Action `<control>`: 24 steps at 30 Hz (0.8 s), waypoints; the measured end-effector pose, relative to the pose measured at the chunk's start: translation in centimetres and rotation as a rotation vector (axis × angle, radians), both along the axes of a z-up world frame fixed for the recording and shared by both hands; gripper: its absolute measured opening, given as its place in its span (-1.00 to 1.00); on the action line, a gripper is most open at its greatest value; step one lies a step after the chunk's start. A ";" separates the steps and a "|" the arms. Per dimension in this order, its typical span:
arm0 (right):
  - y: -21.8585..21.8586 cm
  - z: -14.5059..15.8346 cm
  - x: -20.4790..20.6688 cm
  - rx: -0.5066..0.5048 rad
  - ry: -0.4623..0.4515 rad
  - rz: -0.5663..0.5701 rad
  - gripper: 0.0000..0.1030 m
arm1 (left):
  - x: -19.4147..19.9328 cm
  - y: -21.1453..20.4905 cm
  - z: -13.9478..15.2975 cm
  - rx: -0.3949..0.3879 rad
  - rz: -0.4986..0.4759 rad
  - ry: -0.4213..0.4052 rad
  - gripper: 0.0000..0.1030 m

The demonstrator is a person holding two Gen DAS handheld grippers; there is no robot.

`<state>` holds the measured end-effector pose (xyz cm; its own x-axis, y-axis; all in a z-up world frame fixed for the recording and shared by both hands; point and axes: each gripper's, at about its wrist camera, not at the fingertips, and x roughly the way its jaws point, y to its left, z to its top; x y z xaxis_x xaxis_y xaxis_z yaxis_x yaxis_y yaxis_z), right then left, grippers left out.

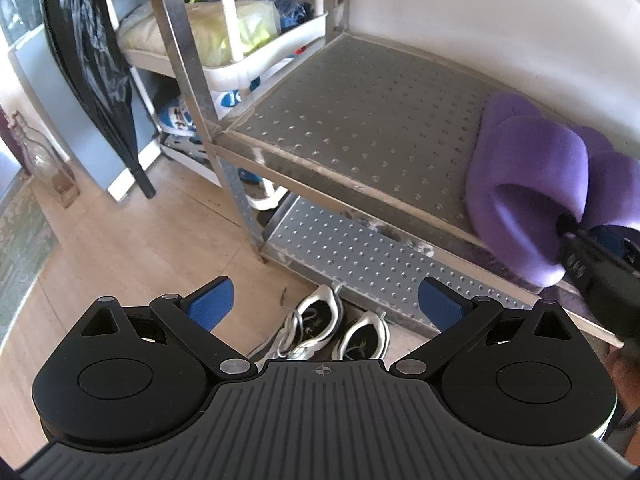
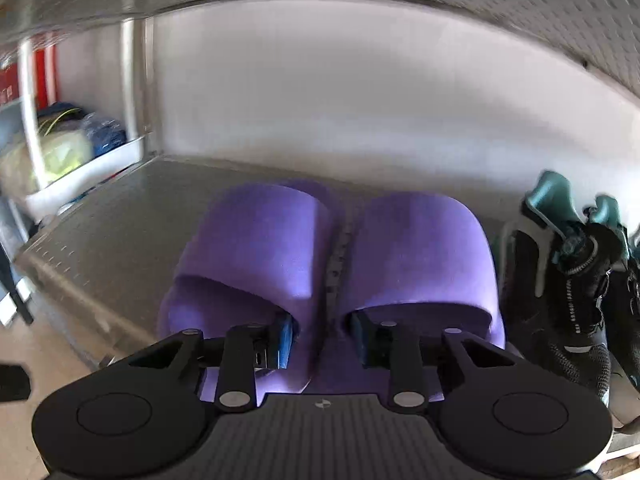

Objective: Organize scattered shoes
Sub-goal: 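Lower the purple slides beside the teal-lined pair, open right gripper, then withdraw the right tool down toward the black-and-white sneakers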

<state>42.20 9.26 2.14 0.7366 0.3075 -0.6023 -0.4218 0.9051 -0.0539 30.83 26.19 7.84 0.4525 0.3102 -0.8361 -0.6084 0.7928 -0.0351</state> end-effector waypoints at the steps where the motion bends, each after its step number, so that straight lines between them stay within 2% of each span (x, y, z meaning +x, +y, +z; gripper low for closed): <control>1: -0.1 0.0 0.2 0.011 0.003 -0.003 -0.49 | 0.0 0.1 0.0 0.000 0.005 -0.001 0.96; 6: -0.6 -0.3 1.3 0.126 0.042 -0.090 -0.36 | -0.4 0.5 0.2 -0.011 0.012 -0.005 0.96; 8: -0.4 -0.1 1.0 0.124 0.051 -0.083 -0.19 | -0.7 1.1 0.3 -0.013 0.017 -0.007 0.96; 9: -0.5 0.1 0.7 0.134 0.069 -0.075 0.02 | -0.8 1.3 0.4 -0.014 0.022 -0.009 0.96; 10: -0.8 0.5 0.2 0.157 0.095 -0.072 0.15 | -1.1 1.9 0.5 -0.014 0.038 -0.013 0.96; 12: -1.7 1.2 -1.5 0.211 0.122 -0.090 0.21 | -1.8 3.0 0.6 -0.017 0.073 -0.019 0.96; 15: -2.9 1.3 -6.6 0.288 0.140 -0.048 0.38 | -2.7 4.9 0.8 -0.027 0.133 -0.029 0.96; 16: -2.9 0.9 -7.5 0.288 0.156 -0.022 0.38 | -3.0 5.6 0.8 -0.032 0.154 -0.031 0.96; 17: -2.3 -0.5 -8.9 0.268 0.218 0.034 0.36 | -3.4 6.2 0.8 -0.036 0.173 -0.033 0.96; 18: -1.6 -2.1 -10.0 0.237 0.294 0.087 0.19 | -3.6 6.5 0.8 -0.036 0.182 -0.034 0.96; 19: -0.7 -3.7 -10.4 0.209 0.357 0.114 -0.11 | -3.8 6.8 0.7 -0.036 0.192 -0.033 0.96; 20: 0.2 -5.4 -10.6 0.178 0.422 0.135 -0.21 | -4.0 7.1 0.7 -0.036 0.198 -0.033 0.96; 22: 1.9 -8.0 -10.4 0.150 0.501 0.136 -0.29 | -4.3 7.5 0.6 -0.033 0.208 -0.034 0.96; 24: 3.5 -10.5 -9.4 0.161 0.577 0.107 -0.29 | -4.3 7.7 0.3 -0.018 0.226 -0.044 0.96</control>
